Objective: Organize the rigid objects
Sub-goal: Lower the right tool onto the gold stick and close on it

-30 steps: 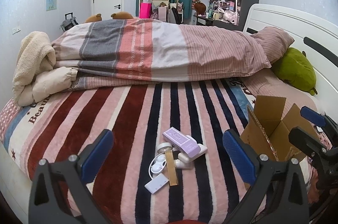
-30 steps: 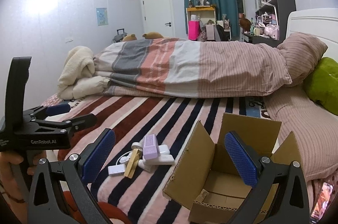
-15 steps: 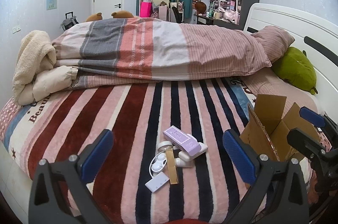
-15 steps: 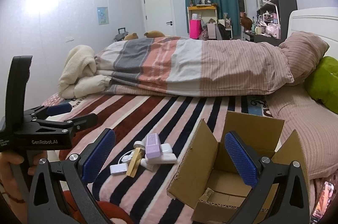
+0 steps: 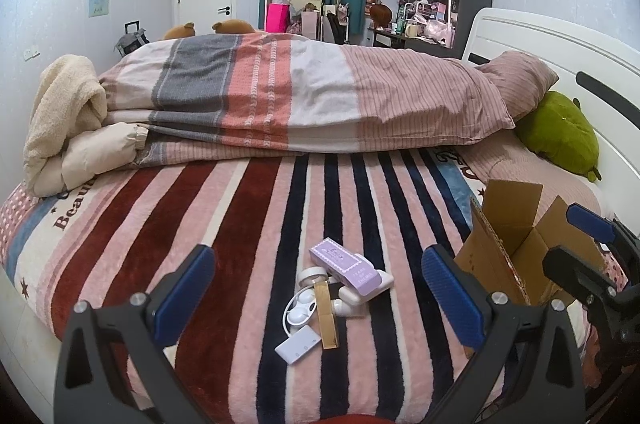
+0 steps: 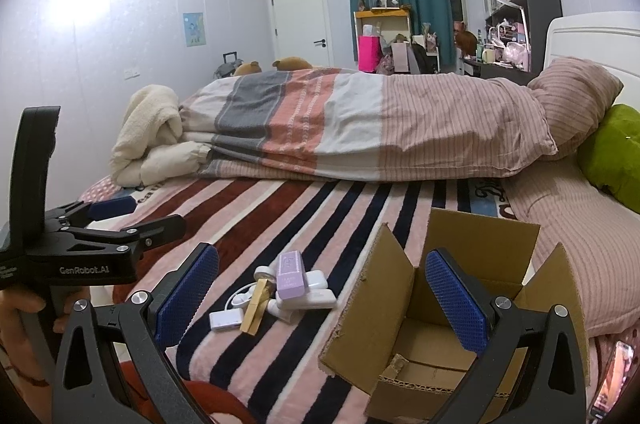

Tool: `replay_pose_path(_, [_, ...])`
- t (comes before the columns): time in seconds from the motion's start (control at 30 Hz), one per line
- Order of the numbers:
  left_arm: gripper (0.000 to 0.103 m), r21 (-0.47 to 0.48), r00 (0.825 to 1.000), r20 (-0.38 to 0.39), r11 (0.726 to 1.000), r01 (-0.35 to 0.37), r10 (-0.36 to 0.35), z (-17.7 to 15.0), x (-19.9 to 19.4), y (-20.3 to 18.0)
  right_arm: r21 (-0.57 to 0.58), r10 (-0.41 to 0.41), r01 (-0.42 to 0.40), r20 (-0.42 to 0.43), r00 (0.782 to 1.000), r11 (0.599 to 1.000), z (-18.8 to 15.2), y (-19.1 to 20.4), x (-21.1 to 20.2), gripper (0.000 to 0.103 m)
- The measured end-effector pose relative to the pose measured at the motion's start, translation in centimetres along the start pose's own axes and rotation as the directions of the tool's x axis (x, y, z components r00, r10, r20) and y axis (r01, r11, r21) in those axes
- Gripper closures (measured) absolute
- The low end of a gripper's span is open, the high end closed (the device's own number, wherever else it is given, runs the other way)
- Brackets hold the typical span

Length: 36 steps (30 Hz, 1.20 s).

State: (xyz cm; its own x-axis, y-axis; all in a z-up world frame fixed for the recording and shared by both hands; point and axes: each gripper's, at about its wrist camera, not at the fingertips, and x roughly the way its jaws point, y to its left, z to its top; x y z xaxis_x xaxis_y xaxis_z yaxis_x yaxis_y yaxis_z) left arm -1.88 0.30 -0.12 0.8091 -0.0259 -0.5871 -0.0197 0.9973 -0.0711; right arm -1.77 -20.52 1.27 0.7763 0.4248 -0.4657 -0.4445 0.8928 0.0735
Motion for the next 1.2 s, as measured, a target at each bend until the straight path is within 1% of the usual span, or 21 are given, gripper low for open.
replay_pose_path(0.07, [0.000,-0.009,1.000,0.004,1.000,0.000,0.000,-0.1,0.1,0.7,-0.025,0.002,-0.002,0.007,1.000,1.000,-0.1,0.8,0.1,0.000])
replay_pose_path(0.1, [0.000,-0.016,1.000,0.006,1.000,-0.004,0.004,-0.1,0.2,1.1,-0.040,0.020,-0.019,0.014,1.000,0.999,-0.1,1.5,0.2,0.000])
replay_pose_path(0.17, [0.000,-0.028,1.000,0.008,0.999,-0.027,0.027,-0.1,0.5,2.4,-0.032,0.105,-0.105,0.008,0.994,0.994,-0.1,2.5,0.8,0.000])
replay_pose_path(0.2, [0.000,-0.036,0.999,0.009,0.999,-0.037,0.038,-0.2,0.6,3.0,-0.024,0.170,-0.170,-0.018,0.985,0.985,0.1,3.2,1.6,0.000])
replay_pose_path(0.27, [0.000,-0.059,0.999,0.004,0.997,-0.051,0.051,-0.4,1.1,4.7,-0.032,0.223,-0.226,-0.082,0.971,0.974,0.2,4.6,3.6,0.000])
replay_pose_path(0.43, [0.000,-0.127,0.996,-0.034,0.988,-0.091,0.087,-1.5,2.7,9.9,-0.077,0.267,-0.287,-0.199,0.943,0.955,-1.0,9.1,8.7,0.000])
replay_pose_path(0.47, [0.000,-0.138,0.994,-0.045,0.985,-0.103,0.097,-1.9,3.1,10.9,-0.068,0.276,-0.295,-0.210,0.938,0.953,-1.3,9.6,9.4,0.000])
replay_pose_path(0.5, [0.000,-0.147,0.993,-0.056,0.983,-0.112,0.105,-2.2,3.6,11.7,-0.027,0.307,-0.319,-0.215,0.927,0.947,-1.8,10.4,10.4,0.000])
replay_pose_path(0.57, [0.000,-0.165,0.990,-0.081,0.978,-0.130,0.118,-2.9,4.5,13.4,-0.007,0.320,-0.333,-0.255,0.912,0.943,-2.8,11.4,12.3,0.000])
replay_pose_path(0.63, [0.000,-0.180,0.987,-0.104,0.974,-0.137,0.119,-3.7,5.3,14.8,0.010,0.315,-0.329,-0.318,0.894,0.944,-4.0,12.0,14.4,0.005])
replay_pose_path(0.7, [0.000,-0.194,0.985,-0.129,0.972,-0.135,0.111,-4.4,6.3,15.9,0.021,0.283,-0.297,-0.378,0.882,0.955,-5.6,12.2,16.3,0.016])
replay_pose_path(0.83, [0.000,-0.203,0.982,-0.163,0.971,-0.123,0.090,-5.5,7.9,16.9,0.097,0.265,-0.249,-0.476,0.838,0.964,-9.0,11.6,19.8,0.030])
replay_pose_path(0.87, [0.000,-0.203,0.982,-0.167,0.972,-0.121,0.087,-5.7,8.1,17.0,0.109,0.256,-0.233,-0.489,0.834,0.966,-9.5,11.5,20.4,0.036])
replay_pose_path(0.9, [0.000,-0.204,0.982,-0.170,0.972,-0.116,0.081,-5.8,8.2,17.1,0.112,0.231,-0.202,-0.505,0.832,0.973,-10.1,11.2,21.2,0.043])
replay_pose_path(0.93, [0.000,-0.205,0.982,-0.170,0.972,-0.112,0.077,-6.0,8.4,17.2,0.100,0.202,-0.176,-0.513,0.834,0.979,-10.5,11.1,21.8,0.047])
replay_pose_path(0.97, [0.000,-0.208,0.983,-0.171,0.972,-0.108,0.072,-6.1,8.5,17.2,0.079,0.168,-0.149,-0.517,0.839,0.986,-10.8,11.0,22.1,0.057])
replay_pose_path(1.0, [0.000,-0.211,0.983,-0.172,0.972,-0.104,0.068,-6.1,8.5,17.2,0.067,0.147,-0.131,-0.526,0.838,0.989,-11.2,10.7,22.3,0.070])
replay_pose_path(1.03, [0.000,-0.216,0.983,-0.172,0.971,-0.099,0.062,-6.1,8.5,17.2,0.044,0.120,-0.113,-0.500,0.858,0.993,-11.4,10.5,22.4,0.076])
replay_pose_path(1.07, [0.000,-0.219,0.984,-0.171,0.971,-0.094,0.057,-6.1,8.6,17.1,0.065,0.133,-0.116,-0.501,0.855,0.991,-11.4,10.1,22.3,0.081])
replay_pose_path(1.13, [0.000,-0.221,0.985,-0.166,0.972,-0.084,0.047,-6.0,8.5,17.0,0.075,0.137,-0.115,-0.508,0.850,0.991,-11.4,9.5,21.7,0.083])
replay_pose_path(1.2, [0.000,-0.213,0.986,-0.161,0.975,-0.069,0.034,-5.9,8.2,16.6,0.023,0.106,-0.111,-0.518,0.849,0.994,-11.3,9.5,20.4,0.084])
